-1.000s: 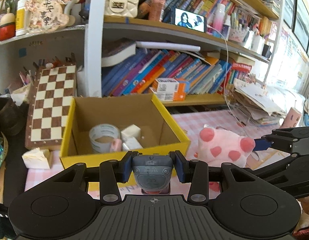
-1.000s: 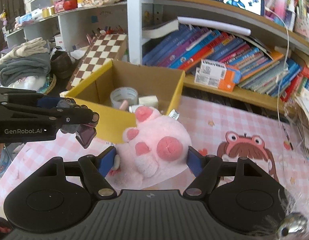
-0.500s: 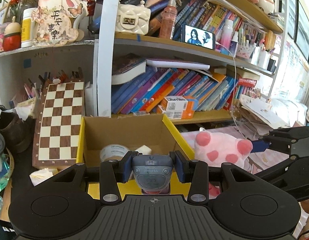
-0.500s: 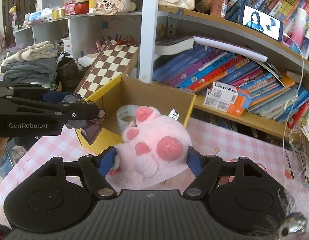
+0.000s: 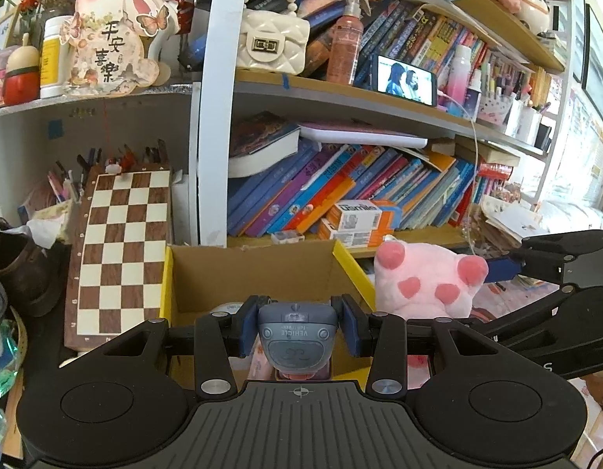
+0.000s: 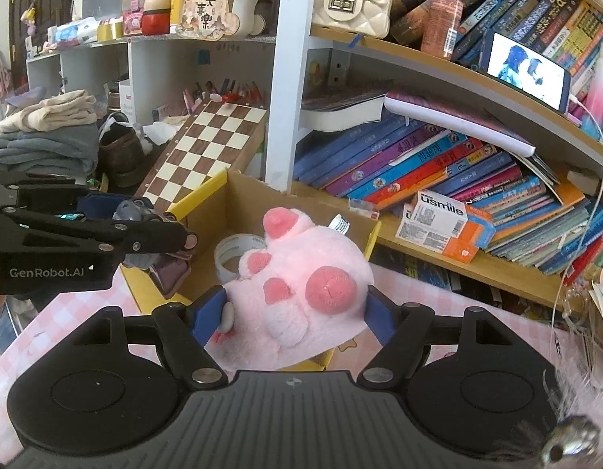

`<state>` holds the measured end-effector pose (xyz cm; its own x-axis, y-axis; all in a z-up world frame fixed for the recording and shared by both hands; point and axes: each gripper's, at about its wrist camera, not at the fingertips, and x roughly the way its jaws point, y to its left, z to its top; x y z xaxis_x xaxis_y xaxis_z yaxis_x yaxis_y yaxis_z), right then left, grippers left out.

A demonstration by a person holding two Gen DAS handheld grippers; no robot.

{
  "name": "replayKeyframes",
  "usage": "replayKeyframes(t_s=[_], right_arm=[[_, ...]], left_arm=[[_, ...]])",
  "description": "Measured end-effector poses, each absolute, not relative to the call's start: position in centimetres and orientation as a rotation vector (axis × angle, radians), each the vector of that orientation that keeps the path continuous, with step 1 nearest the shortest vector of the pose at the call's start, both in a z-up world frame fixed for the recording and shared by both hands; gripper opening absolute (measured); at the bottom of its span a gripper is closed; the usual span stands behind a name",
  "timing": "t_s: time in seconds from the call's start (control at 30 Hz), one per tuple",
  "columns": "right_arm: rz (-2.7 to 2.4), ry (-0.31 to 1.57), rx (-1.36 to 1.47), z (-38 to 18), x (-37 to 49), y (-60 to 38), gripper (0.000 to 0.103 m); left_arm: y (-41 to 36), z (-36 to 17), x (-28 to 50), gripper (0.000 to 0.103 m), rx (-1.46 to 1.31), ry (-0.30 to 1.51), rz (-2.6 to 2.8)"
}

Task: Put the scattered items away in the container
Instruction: 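Carry the grey toy mouse and plush pig over the yellow box with both tools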

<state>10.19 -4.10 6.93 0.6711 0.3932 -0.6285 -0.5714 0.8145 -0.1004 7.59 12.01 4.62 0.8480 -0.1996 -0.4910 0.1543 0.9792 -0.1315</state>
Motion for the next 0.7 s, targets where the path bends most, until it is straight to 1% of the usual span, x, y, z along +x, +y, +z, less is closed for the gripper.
replayKeyframes(t_s=[0.33,0.7], right_arm=[[0.564,0.652,-0.323,5.9,13.0,-2.7,0.074],[0.593,0.685,-0.342,4.2,15.9,-1.1,0.074]], left_arm=[[12.9,3.5,10.6,0.041,-0.093,0.544,-0.172],[13.5,1.2,13.3,0.041,-0.084,0.604,-0.156]])
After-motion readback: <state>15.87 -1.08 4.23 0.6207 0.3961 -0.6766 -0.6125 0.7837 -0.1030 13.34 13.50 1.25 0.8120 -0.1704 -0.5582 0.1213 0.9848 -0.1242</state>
